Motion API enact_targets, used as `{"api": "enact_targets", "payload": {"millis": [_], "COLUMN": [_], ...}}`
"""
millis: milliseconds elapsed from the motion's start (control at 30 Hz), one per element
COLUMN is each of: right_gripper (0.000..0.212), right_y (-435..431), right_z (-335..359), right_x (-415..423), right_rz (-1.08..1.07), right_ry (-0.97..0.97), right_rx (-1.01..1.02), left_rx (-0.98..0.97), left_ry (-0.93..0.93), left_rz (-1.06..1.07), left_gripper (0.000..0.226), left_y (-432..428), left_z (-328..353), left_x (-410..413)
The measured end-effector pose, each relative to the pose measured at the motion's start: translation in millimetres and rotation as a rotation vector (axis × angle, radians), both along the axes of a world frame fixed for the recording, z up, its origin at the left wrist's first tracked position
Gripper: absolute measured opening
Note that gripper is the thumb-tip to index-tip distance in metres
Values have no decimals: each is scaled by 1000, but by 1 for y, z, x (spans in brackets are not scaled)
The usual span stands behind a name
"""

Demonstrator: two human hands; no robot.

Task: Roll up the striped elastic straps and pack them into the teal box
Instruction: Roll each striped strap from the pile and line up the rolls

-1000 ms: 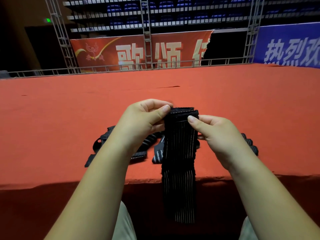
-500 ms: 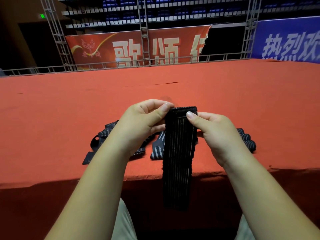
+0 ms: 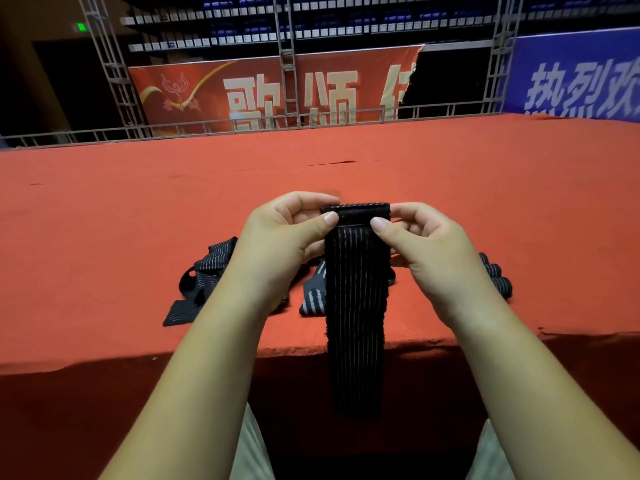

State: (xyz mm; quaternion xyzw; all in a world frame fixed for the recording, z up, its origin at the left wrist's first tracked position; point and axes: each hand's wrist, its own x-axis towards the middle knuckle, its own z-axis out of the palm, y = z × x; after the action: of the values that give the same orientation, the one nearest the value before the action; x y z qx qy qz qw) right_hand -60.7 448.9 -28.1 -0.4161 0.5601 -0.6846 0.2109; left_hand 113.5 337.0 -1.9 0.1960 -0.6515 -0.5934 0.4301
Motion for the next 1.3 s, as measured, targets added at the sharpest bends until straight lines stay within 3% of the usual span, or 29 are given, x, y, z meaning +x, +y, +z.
{"api": "enact_targets", "payload": {"millis": [233, 333, 600, 967, 1300], "right_gripper": [12, 12, 22, 23, 22], "right_y": [-10, -17, -43, -98, -138], "right_z": [-2, -5, -33, -70, -107], "right_x": [-2, -3, -28, -61, -84], "right_rz": [64, 92, 132, 77, 59], "right_ry": [-20, -57, 156, -9, 6], "right_rx": [-49, -55, 51, -8, 59], "left_rx": [14, -47, -146, -198, -155], "left_ry": [17, -67, -160, -243, -229], "left_rz": [-10, 88, 240, 124, 131], "left_gripper": [17, 13, 10, 22, 19], "left_y": [-5, -10, -37, -84, -120], "left_z": [-3, -10, -47, -77, -121], "left_x": [-5, -9, -26, -63, -91]}}
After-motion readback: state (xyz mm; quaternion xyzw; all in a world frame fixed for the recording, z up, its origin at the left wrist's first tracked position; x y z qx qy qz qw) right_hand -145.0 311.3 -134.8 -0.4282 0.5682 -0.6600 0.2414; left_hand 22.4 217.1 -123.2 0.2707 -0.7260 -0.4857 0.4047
